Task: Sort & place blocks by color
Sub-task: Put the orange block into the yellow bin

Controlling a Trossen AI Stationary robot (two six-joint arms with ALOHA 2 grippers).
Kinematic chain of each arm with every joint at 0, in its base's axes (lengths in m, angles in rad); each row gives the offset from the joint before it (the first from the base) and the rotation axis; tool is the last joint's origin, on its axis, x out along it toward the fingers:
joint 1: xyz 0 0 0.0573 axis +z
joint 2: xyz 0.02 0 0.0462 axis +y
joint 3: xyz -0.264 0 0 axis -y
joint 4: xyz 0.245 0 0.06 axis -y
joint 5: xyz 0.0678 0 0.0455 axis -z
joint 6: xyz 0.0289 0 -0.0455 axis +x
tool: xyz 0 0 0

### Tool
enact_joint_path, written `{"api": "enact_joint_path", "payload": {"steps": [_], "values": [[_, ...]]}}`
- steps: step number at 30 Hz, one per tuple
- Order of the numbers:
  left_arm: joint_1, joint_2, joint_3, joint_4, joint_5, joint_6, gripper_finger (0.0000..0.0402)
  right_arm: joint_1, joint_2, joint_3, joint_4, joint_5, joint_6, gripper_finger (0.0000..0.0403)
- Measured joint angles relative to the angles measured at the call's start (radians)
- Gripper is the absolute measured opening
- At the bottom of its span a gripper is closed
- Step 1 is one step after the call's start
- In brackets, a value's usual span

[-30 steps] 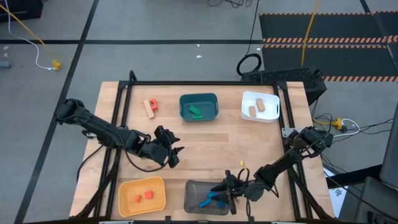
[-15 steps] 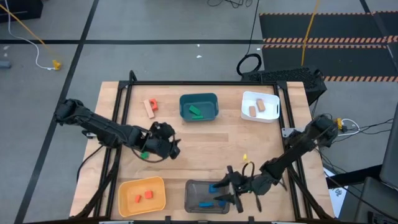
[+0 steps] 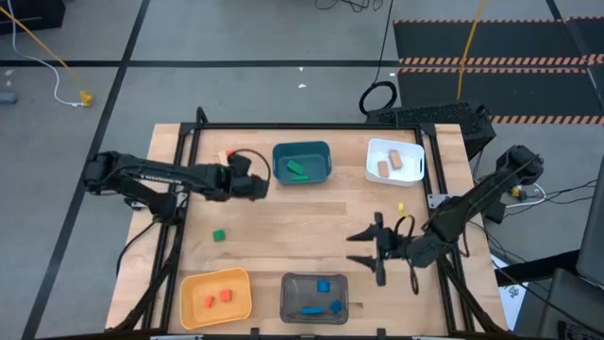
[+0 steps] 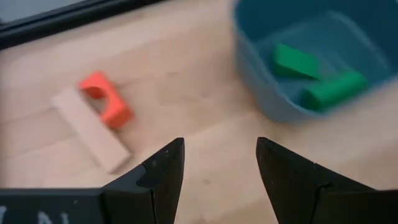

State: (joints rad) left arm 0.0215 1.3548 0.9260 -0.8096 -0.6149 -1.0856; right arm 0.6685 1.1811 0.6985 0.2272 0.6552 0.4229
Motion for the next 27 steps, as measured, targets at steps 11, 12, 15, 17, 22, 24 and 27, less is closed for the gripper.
{"api": "enact_joint_path", "payload": {"steps": [11,12,15,17,22,24,27], "values": [[0.204,0.086,-0.080,-0.007,0.026,-0.037,0.0200,-0.003,-0.163,-0.258,0.031,0.029,0.205,0.0222],[0.213,0.097,-0.084,-0.005,0.028,-0.043,0.0200,-0.002,-0.170,-0.284,0.053,0.029,0.221,0.0222],[0.240,0.119,-0.092,-0.003,0.031,-0.046,0.0200,-0.003,-0.185,-0.362,0.160,0.029,0.244,0.0222],[0.257,0.131,-0.091,0.013,0.027,-0.046,0.0200,-0.003,-0.194,-0.409,0.243,0.029,0.244,0.0222],[0.311,0.167,-0.091,0.057,0.021,-0.039,0.0200,-0.003,-0.206,-0.496,0.442,0.029,0.207,0.0222],[0.324,0.186,-0.092,0.081,0.020,-0.032,0.0200,-0.003,-0.206,-0.509,0.484,0.030,0.183,0.0222],[0.344,0.220,-0.091,0.161,0.020,-0.005,0.0200,-0.002,-0.206,-0.510,0.509,0.029,0.136,0.0222]]}}
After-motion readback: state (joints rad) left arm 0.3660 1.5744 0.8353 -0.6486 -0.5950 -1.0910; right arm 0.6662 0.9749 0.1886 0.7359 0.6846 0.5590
